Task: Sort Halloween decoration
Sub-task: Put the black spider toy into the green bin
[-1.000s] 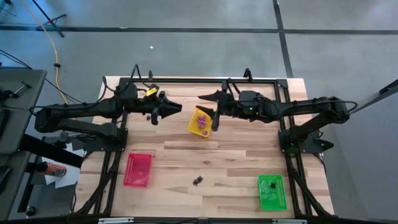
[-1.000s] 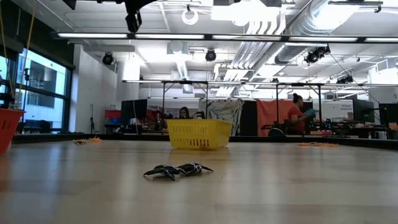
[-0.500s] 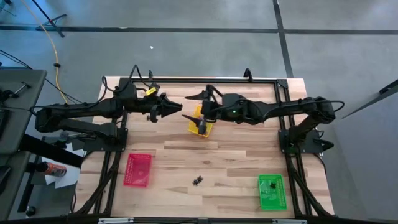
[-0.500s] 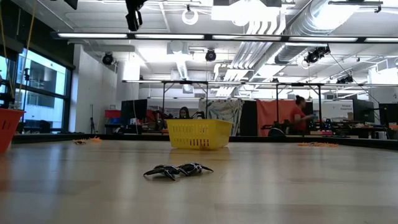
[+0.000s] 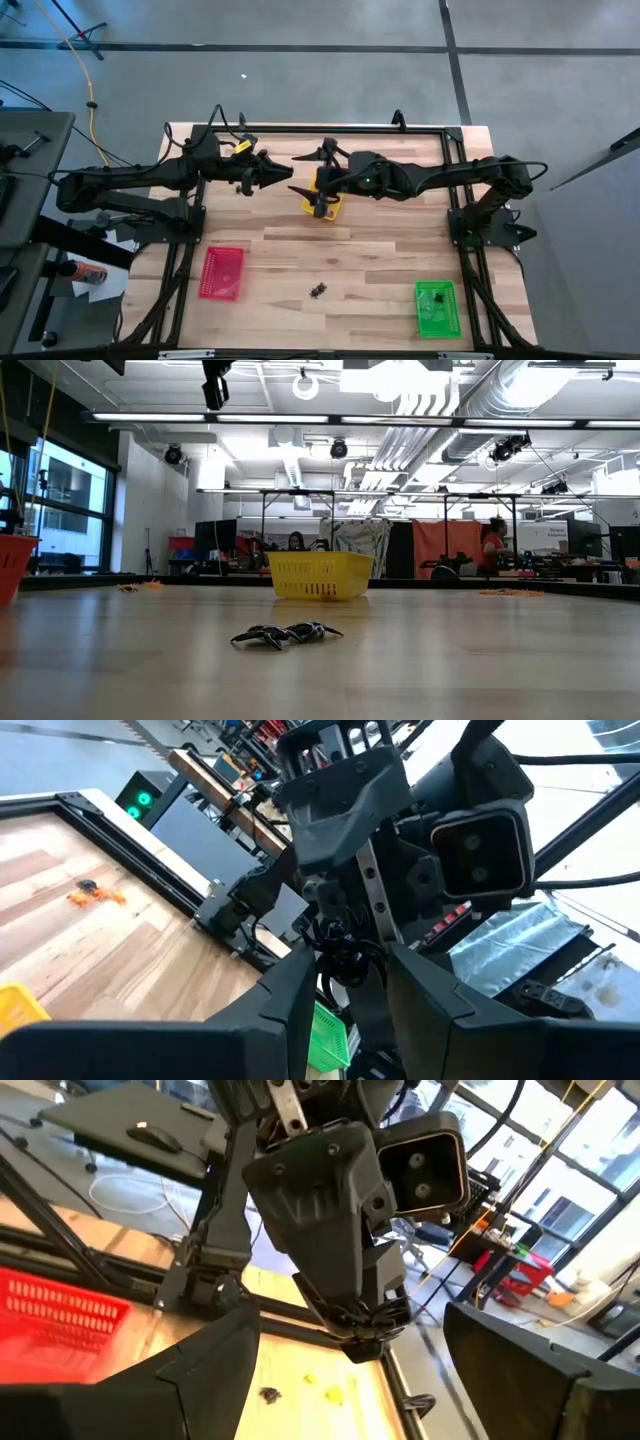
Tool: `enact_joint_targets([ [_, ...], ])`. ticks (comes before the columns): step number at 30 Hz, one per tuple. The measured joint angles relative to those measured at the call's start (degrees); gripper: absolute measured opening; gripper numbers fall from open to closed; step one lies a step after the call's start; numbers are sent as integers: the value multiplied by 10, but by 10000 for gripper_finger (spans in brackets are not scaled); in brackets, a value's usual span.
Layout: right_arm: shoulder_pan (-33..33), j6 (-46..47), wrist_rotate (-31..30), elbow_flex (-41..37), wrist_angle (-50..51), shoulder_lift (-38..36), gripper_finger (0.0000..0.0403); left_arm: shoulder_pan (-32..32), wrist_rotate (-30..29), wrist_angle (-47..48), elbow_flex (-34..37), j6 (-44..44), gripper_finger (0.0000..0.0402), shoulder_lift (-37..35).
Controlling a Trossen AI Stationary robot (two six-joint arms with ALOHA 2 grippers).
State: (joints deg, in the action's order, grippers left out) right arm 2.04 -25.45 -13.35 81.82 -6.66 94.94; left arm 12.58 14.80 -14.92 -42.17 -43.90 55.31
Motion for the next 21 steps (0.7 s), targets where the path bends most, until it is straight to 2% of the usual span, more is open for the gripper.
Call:
enact_joint_targets([
  [14,-2,-5,0,0,-10,0,263,0,0,0,0,0,97,2],
  [21,-2,-5,-1,0,-12,11,259,0,3,-30,0,-6,97,20],
])
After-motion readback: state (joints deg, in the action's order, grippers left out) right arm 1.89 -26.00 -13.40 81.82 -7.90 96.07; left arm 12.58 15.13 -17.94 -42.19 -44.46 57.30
